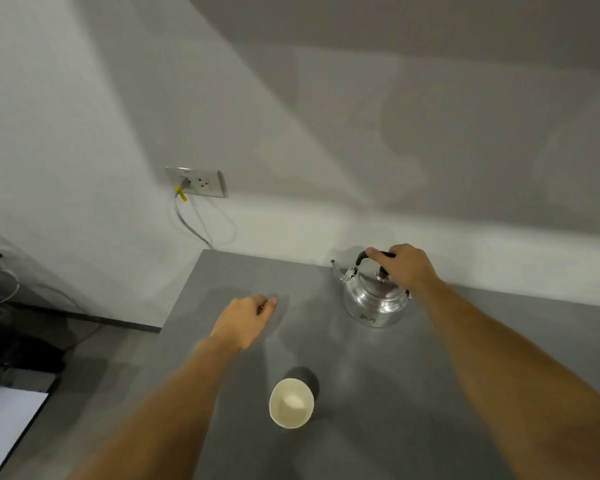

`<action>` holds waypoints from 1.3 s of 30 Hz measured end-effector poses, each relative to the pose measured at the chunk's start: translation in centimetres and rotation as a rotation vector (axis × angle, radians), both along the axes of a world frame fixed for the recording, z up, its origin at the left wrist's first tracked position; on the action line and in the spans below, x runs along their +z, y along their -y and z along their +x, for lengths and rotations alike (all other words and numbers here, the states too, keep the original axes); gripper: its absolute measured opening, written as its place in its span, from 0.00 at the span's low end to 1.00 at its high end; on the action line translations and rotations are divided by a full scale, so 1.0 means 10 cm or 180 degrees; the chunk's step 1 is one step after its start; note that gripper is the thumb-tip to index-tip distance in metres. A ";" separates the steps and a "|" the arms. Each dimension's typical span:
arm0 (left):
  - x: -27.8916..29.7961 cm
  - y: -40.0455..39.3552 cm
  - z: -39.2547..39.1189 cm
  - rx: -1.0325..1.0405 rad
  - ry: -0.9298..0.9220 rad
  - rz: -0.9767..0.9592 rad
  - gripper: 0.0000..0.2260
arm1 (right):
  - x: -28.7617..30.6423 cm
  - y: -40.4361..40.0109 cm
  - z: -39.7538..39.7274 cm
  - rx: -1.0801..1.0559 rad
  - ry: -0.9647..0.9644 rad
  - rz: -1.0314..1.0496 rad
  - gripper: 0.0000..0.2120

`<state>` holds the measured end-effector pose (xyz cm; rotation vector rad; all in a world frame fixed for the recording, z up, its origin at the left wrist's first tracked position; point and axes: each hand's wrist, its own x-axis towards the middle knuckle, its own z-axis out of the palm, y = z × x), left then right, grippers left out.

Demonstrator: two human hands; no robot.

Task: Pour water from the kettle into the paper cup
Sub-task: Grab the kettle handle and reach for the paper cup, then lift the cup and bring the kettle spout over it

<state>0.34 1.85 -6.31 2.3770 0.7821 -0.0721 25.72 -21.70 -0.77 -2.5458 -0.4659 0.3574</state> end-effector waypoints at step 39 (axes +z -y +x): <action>-0.78 0.91 -1.04 -0.0423 0.0541 -0.1873 0.35 | 0.46 0.77 -2.05 0.0506 0.0367 -0.0204 0.32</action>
